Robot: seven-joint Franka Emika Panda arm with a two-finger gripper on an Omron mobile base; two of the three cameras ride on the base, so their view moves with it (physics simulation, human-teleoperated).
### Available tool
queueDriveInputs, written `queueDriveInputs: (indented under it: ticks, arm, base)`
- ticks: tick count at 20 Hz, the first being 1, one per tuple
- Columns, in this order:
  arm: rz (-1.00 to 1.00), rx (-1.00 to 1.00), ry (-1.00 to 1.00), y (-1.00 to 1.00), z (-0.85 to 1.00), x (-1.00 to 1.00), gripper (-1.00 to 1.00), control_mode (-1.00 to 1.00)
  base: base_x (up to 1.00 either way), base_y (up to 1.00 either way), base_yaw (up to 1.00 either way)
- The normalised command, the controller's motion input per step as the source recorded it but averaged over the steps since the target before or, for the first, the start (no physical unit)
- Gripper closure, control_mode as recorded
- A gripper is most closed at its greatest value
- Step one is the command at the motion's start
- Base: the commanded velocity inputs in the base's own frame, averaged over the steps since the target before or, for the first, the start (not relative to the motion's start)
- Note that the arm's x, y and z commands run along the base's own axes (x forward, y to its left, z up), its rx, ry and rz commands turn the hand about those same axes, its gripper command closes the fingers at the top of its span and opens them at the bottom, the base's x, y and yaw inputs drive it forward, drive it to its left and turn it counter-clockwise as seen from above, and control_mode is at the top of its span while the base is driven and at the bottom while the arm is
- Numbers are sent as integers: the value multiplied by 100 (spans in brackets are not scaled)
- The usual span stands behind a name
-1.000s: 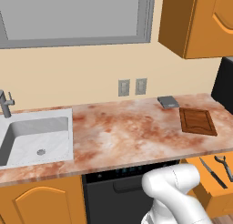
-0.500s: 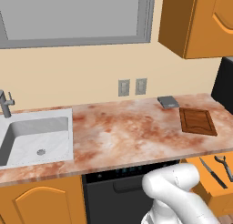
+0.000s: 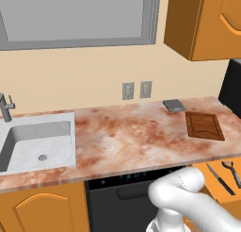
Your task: Open the drawer on the right and place the cutting tools on the cutting board.
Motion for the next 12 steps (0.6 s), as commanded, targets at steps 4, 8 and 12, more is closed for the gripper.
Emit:
queueDriveInputs:
  ticks: [4,8,12]
  arm:
    - [15,-47,5,0,-8,57,-100,-100]
    - [13,-51,3,2,-24,42,-100,-100]
    - [10,-53,2,7,-52,11,-100,-100]
  base:
    - [0,0,0]
    - [0,0,0]
    - [0,0,0]
